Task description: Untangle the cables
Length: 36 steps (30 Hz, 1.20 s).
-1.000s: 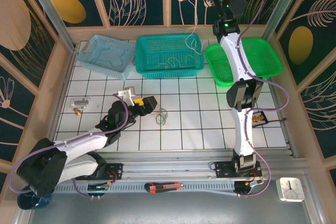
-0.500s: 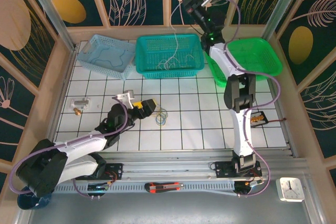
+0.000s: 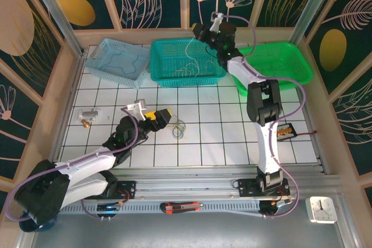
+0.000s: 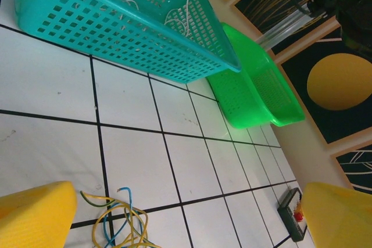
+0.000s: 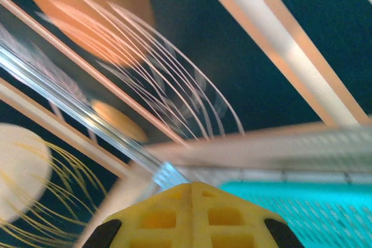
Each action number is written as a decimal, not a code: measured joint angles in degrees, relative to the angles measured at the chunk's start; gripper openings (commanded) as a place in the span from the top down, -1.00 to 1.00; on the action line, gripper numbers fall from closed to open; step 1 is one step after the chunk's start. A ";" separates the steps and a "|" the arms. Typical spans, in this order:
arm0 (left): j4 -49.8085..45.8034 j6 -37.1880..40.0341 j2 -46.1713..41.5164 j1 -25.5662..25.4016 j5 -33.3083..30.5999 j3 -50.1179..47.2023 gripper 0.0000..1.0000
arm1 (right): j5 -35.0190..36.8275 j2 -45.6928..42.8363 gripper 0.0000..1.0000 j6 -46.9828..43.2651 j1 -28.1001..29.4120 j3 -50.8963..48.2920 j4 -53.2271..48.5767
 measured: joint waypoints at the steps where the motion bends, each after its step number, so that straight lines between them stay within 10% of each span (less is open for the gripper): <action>1: -0.28 0.00 -0.04 0.00 0.00 -0.02 -0.98 | 0.55 0.00 0.94 -2.19 0.55 -0.07 -2.78; 4: -1.49 -0.15 -0.55 0.00 -0.02 -0.04 -0.98 | 2.01 0.00 0.10 -7.34 1.84 -0.04 -8.81; 8: -3.72 -0.13 -1.99 0.00 -0.24 0.00 -0.98 | 3.45 -0.04 -0.46 -12.31 2.45 -0.11 -16.11; 22: -14.12 1.57 0.04 0.00 -2.01 13.77 -0.98 | 5.60 -30.60 -0.30 -12.33 2.25 -26.38 -15.13; 36: -25.40 6.01 7.89 12.57 4.83 21.24 -0.98 | 11.61 -45.24 0.04 -10.69 19.56 -58.93 -16.68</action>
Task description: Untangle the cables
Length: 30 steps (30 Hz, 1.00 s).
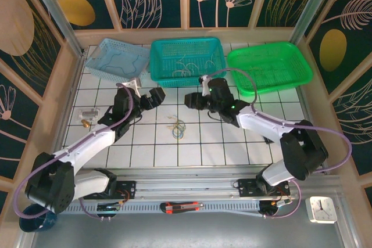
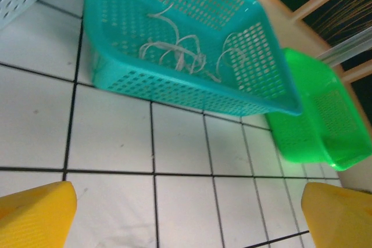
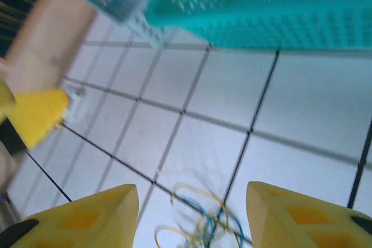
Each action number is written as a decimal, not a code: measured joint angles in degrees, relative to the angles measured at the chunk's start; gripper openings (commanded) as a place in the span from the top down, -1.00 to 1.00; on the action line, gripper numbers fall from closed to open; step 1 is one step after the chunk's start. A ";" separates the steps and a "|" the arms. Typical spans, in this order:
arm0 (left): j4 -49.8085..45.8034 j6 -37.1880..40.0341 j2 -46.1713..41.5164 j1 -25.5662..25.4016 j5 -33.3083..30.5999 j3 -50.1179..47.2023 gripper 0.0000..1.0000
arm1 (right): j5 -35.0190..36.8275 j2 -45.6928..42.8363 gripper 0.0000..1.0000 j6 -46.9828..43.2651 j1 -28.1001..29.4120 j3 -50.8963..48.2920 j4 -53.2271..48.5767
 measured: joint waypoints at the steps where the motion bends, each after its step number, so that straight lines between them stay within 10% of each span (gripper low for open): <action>1: -0.72 0.61 0.39 0.44 0.52 0.09 -0.97 | 0.85 0.00 0.07 -0.44 1.16 -0.66 -0.76; 9: -2.01 2.16 3.15 1.40 6.08 -0.92 -0.76 | 5.99 2.12 0.14 -4.17 7.08 -0.79 -4.11; 23: 0.50 -0.39 -1.51 1.40 9.01 -9.07 -0.98 | 5.73 17.18 0.15 -12.70 8.37 6.67 -5.62; 30: 0.70 -0.57 -1.64 1.40 8.98 -9.25 -0.98 | 4.33 22.67 0.48 -13.05 8.59 10.01 -5.62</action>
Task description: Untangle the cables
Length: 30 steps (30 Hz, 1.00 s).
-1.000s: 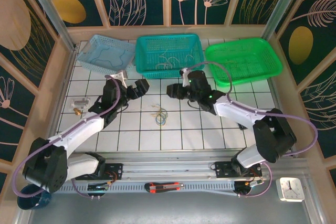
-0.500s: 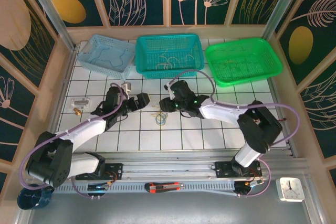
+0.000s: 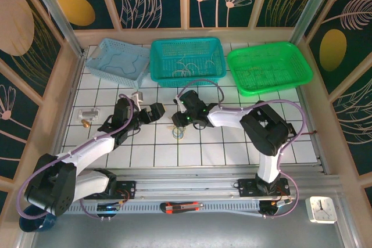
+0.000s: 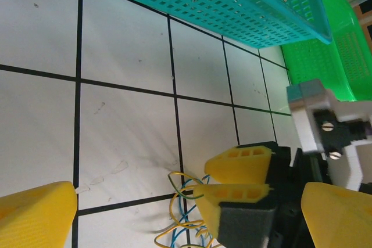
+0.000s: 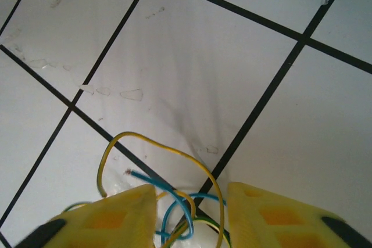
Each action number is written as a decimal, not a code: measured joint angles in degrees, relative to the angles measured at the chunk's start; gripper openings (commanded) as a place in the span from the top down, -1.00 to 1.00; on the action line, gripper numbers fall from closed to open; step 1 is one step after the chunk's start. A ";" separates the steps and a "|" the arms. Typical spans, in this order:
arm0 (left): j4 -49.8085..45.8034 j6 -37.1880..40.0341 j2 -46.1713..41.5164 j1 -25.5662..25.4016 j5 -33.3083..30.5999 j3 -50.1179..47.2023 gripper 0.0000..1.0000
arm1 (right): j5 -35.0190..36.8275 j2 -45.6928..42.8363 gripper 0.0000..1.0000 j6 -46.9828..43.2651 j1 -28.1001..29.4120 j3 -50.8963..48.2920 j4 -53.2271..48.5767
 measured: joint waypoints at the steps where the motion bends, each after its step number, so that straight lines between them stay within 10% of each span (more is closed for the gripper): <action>1: 0.00 -0.02 0.00 0.00 -0.02 -0.07 -0.98 | -0.07 0.59 0.59 -0.07 0.00 0.39 0.00; 5: 0.00 -0.02 -0.07 0.00 -0.20 -0.20 -0.98 | -0.63 1.22 0.99 -0.55 -0.24 0.85 -0.02; 30: 2.78 0.46 -1.75 0.00 2.03 -3.61 -0.70 | -8.79 -17.86 1.00 4.72 -6.27 -6.84 3.54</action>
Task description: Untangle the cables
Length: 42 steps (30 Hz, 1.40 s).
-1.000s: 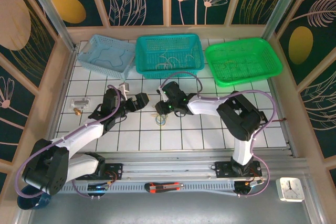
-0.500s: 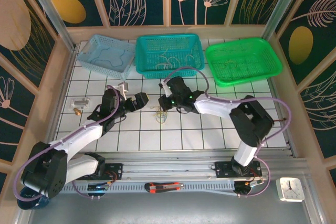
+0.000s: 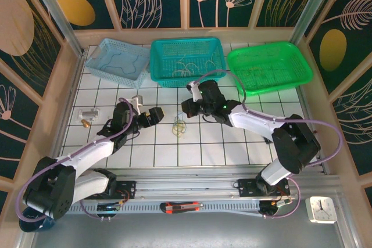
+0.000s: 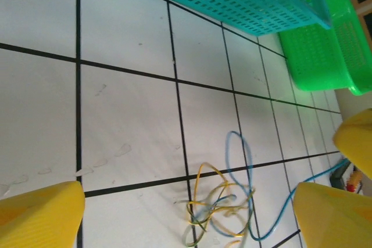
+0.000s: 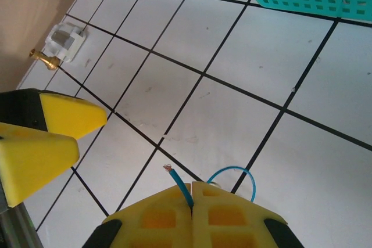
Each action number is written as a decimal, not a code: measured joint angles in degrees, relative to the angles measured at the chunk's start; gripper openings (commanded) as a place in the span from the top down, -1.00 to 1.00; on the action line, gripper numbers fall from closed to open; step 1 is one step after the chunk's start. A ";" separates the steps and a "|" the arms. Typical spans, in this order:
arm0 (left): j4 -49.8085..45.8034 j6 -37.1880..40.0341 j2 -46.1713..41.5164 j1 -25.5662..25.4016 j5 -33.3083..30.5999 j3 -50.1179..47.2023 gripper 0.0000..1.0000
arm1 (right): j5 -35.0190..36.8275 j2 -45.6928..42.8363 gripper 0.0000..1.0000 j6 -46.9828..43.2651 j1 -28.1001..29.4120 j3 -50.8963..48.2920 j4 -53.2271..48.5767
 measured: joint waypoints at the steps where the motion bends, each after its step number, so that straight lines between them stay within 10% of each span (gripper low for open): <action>1: 0.44 0.13 0.00 0.00 0.48 -0.02 -0.65 | -0.26 -0.07 1.00 0.33 -0.13 -0.46 0.20; 42: 18.43 7.54 21.00 -13.40 2.67 8.31 -0.42 | -12.00 -13.60 1.00 14.86 -0.72 1.53 5.81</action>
